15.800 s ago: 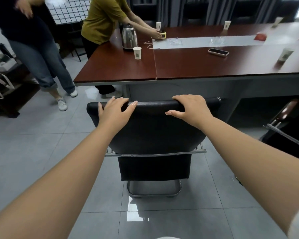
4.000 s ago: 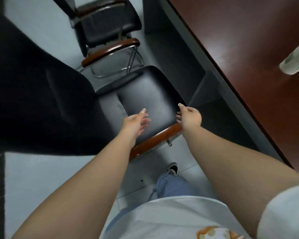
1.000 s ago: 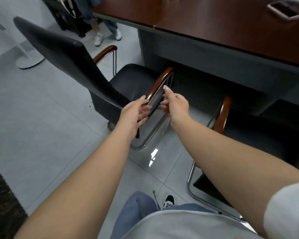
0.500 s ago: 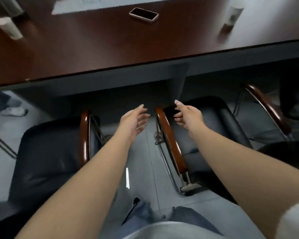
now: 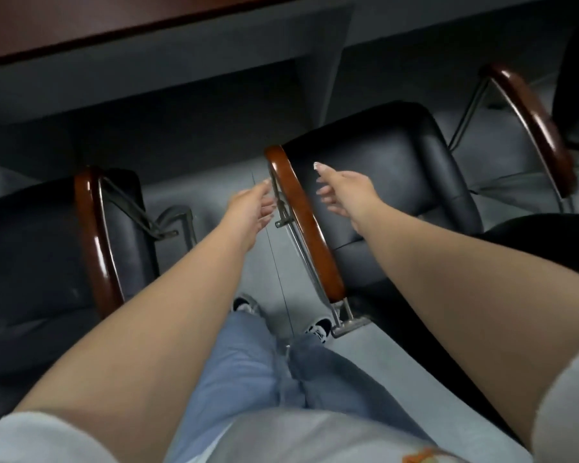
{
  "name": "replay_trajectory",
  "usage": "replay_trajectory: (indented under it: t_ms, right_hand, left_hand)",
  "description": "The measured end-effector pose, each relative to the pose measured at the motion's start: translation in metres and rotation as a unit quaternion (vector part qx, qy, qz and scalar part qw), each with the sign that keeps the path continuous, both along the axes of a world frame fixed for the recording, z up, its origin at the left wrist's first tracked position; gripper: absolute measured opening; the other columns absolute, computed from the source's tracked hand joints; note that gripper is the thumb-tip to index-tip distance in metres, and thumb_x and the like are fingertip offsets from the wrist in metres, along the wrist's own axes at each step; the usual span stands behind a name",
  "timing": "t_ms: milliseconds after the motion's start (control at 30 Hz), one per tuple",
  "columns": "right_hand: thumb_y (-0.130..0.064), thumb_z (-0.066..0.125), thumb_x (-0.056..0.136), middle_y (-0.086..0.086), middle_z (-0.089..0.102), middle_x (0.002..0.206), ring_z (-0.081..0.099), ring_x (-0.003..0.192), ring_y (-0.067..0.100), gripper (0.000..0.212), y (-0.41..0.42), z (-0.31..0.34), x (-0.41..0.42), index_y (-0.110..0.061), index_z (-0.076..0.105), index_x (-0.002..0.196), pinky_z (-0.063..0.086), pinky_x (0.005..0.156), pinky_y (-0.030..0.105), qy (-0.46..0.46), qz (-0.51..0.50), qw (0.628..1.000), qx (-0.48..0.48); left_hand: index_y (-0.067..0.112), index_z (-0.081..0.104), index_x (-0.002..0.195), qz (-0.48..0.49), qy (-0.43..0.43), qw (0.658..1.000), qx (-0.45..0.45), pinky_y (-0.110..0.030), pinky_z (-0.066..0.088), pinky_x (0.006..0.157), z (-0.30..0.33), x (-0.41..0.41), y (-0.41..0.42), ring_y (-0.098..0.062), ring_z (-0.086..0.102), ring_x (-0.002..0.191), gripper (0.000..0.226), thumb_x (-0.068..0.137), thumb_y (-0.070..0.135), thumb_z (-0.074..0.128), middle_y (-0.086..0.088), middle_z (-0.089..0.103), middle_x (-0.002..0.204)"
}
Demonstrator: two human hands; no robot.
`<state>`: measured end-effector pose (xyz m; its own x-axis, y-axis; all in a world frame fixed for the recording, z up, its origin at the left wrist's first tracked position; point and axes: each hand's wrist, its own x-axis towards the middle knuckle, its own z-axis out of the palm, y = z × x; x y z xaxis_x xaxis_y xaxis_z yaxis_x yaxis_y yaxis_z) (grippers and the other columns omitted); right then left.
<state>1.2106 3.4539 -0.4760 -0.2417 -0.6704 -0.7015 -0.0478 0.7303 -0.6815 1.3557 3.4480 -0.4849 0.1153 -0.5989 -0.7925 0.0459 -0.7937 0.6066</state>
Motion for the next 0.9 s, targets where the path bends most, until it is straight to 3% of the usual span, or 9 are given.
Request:
replay_trajectory:
  t_ms: [133, 200, 300, 400, 533, 667, 700, 833, 900]
  right_hand:
    - [-0.045, 0.058, 0.088, -0.004, 0.057, 0.095, 0.055, 0.100, 0.018, 0.035, -0.011, -0.033, 0.003, -0.017, 0.058, 0.110, 0.044, 0.088, 0.029, 0.007, 0.023, 0.999, 0.043]
    - [-0.049, 0.056, 0.088, -0.004, 0.055, 0.099, 0.052, 0.096, 0.016, 0.040, -0.021, -0.047, 0.004, -0.018, 0.057, 0.113, 0.039, 0.085, 0.029, -0.001, 0.030, 0.997, 0.073]
    - [-0.066, 0.052, 0.081, -0.001, 0.059, 0.099, 0.054, 0.079, 0.014, 0.054, -0.037, -0.061, 0.013, -0.017, 0.059, 0.102, 0.041, 0.081, 0.030, -0.055, 0.022, 0.987, 0.150]
    - [-0.075, 0.052, 0.073, 0.004, 0.063, 0.106, 0.060, 0.083, 0.020, 0.078, -0.055, -0.068, 0.020, -0.012, 0.058, 0.118, 0.046, 0.076, 0.033, -0.075, 0.003, 0.975, 0.211]
    - [-0.075, 0.062, 0.063, 0.014, 0.065, 0.112, 0.062, 0.097, 0.029, 0.088, -0.074, -0.070, 0.025, -0.005, 0.060, 0.117, 0.047, 0.094, 0.040, -0.037, 0.002, 0.963, 0.267]
    - [-0.073, 0.064, 0.063, 0.016, 0.063, 0.118, 0.061, 0.104, 0.032, 0.091, -0.105, -0.067, 0.022, -0.002, 0.057, 0.120, 0.045, 0.098, 0.045, -0.029, -0.018, 0.957, 0.287]
    - [-0.071, 0.064, 0.065, 0.017, 0.062, 0.119, 0.060, 0.105, 0.032, 0.090, -0.115, -0.064, 0.019, -0.001, 0.056, 0.121, 0.045, 0.098, 0.045, -0.027, -0.024, 0.958, 0.283]
    - [-0.067, 0.061, 0.072, 0.017, 0.060, 0.122, 0.059, 0.109, 0.033, 0.085, -0.155, -0.064, 0.008, 0.000, 0.053, 0.124, 0.045, 0.091, 0.042, -0.020, -0.057, 0.963, 0.263]
    - [-0.067, 0.059, 0.074, 0.017, 0.059, 0.124, 0.057, 0.110, 0.034, 0.083, -0.168, -0.066, 0.007, -0.001, 0.052, 0.124, 0.044, 0.089, 0.043, -0.013, -0.071, 0.963, 0.261]
  left_hand:
    - [0.006, 0.045, 0.133, -0.014, 0.012, 0.999, 0.040, -0.025, 0.043, 0.092, -0.033, -0.010, -0.017, -0.021, 0.051, 0.121, 0.054, 0.090, 0.037, 0.056, -0.012, 0.051, 0.134]
    - [0.006, 0.042, 0.136, -0.015, 0.033, 0.998, 0.056, -0.029, 0.042, 0.101, -0.049, -0.016, -0.034, -0.022, 0.046, 0.127, 0.061, 0.088, 0.042, 0.058, -0.011, 0.046, 0.140]
    - [0.007, 0.049, 0.127, 0.011, 0.091, 0.992, 0.087, -0.034, 0.047, 0.096, -0.066, -0.020, -0.063, -0.021, 0.057, 0.113, 0.058, 0.086, 0.049, 0.056, -0.008, 0.058, 0.126]
    - [0.005, 0.059, 0.104, 0.016, 0.094, 0.988, 0.121, -0.032, 0.055, 0.077, -0.072, -0.017, -0.089, -0.021, 0.065, 0.085, 0.035, 0.088, 0.037, 0.060, -0.010, 0.066, 0.094]
    - [0.005, 0.060, 0.092, -0.041, 0.086, 0.982, 0.164, -0.033, 0.055, 0.075, -0.067, -0.009, -0.111, -0.023, 0.066, 0.082, 0.022, 0.089, 0.027, 0.061, -0.012, 0.067, 0.089]
    - [0.008, 0.059, 0.086, -0.089, 0.106, 0.976, 0.168, -0.024, 0.055, 0.062, -0.064, -0.013, -0.148, -0.018, 0.064, 0.074, 0.019, 0.089, 0.027, 0.061, -0.008, 0.066, 0.082]
    - [0.008, 0.059, 0.087, -0.100, 0.107, 0.975, 0.166, -0.024, 0.055, 0.062, -0.063, -0.016, -0.159, -0.019, 0.064, 0.074, 0.019, 0.090, 0.027, 0.060, -0.008, 0.066, 0.083]
    - [0.007, 0.059, 0.090, -0.130, 0.109, 0.971, 0.171, -0.037, 0.052, 0.086, -0.067, -0.035, -0.206, -0.026, 0.064, 0.086, 0.021, 0.091, 0.028, 0.058, -0.010, 0.066, 0.088]
    - [0.004, 0.059, 0.104, -0.132, 0.101, 0.971, 0.172, -0.039, 0.051, 0.089, -0.071, -0.043, -0.222, -0.027, 0.063, 0.093, 0.028, 0.091, 0.029, 0.057, -0.012, 0.066, 0.100]
